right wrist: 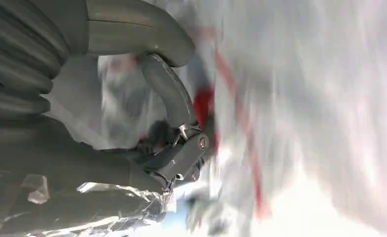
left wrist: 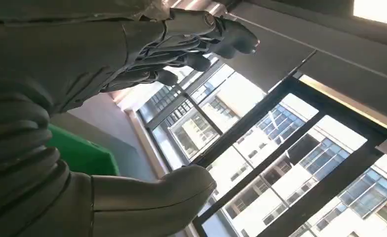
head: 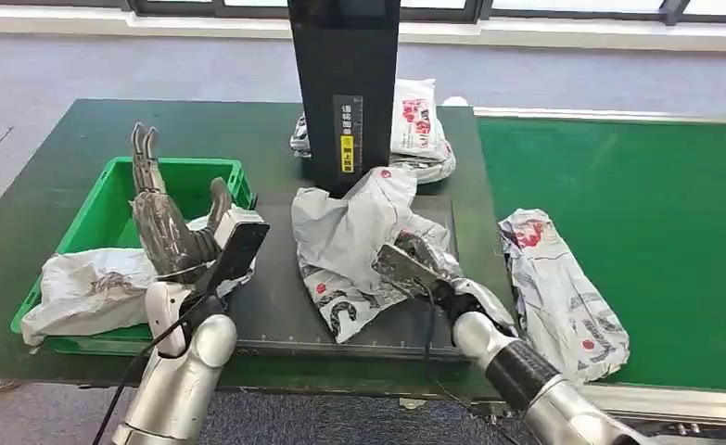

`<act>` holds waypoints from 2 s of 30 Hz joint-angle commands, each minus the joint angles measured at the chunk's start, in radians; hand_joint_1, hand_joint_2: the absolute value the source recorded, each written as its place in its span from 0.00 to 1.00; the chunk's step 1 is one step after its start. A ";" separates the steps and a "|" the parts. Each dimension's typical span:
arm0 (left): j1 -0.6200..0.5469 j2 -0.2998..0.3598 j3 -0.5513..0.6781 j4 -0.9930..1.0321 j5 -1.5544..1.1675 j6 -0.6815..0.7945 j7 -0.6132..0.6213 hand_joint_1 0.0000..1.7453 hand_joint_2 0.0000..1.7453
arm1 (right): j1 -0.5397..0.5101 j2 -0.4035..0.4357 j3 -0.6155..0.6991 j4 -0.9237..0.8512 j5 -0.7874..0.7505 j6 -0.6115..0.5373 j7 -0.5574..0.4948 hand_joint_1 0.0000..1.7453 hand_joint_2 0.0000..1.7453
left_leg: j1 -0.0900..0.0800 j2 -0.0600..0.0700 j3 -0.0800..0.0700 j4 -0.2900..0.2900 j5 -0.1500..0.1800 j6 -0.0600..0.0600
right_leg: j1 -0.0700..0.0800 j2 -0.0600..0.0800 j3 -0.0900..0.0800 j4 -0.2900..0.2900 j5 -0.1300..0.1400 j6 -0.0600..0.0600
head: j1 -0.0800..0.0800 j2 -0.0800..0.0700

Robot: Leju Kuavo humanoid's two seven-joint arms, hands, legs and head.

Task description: Moved the parcel from conveyor to table for the left to box.

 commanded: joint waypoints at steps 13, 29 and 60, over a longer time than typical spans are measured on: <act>-0.087 0.028 -0.093 0.108 0.013 0.000 -0.005 0.00 1.00 | 0.128 0.033 -0.324 -0.411 0.088 -0.237 -0.156 0.00 1.00 | 0.000 -0.001 0.000 -0.001 0.001 0.000 | 0.000 -0.001 0.000 0.000 0.000 -0.001 | 0.000 0.000; -0.096 0.032 -0.151 0.138 -0.016 -0.032 -0.005 0.00 1.00 | 0.159 0.031 -0.343 -0.461 0.116 -0.274 -0.168 0.00 1.00 | 0.001 0.001 0.001 -0.001 0.000 0.000 | 0.001 0.000 0.001 -0.001 0.000 -0.001 | 0.000 0.000; -0.532 -0.065 -0.633 1.000 0.197 -0.992 -0.281 0.00 1.00 | 0.342 -0.113 -0.489 -0.463 -0.070 -0.165 -0.259 0.00 0.00 | -0.001 0.001 0.000 -0.001 -0.001 0.001 | -0.002 0.001 0.000 -0.001 0.000 0.001 | 0.000 0.000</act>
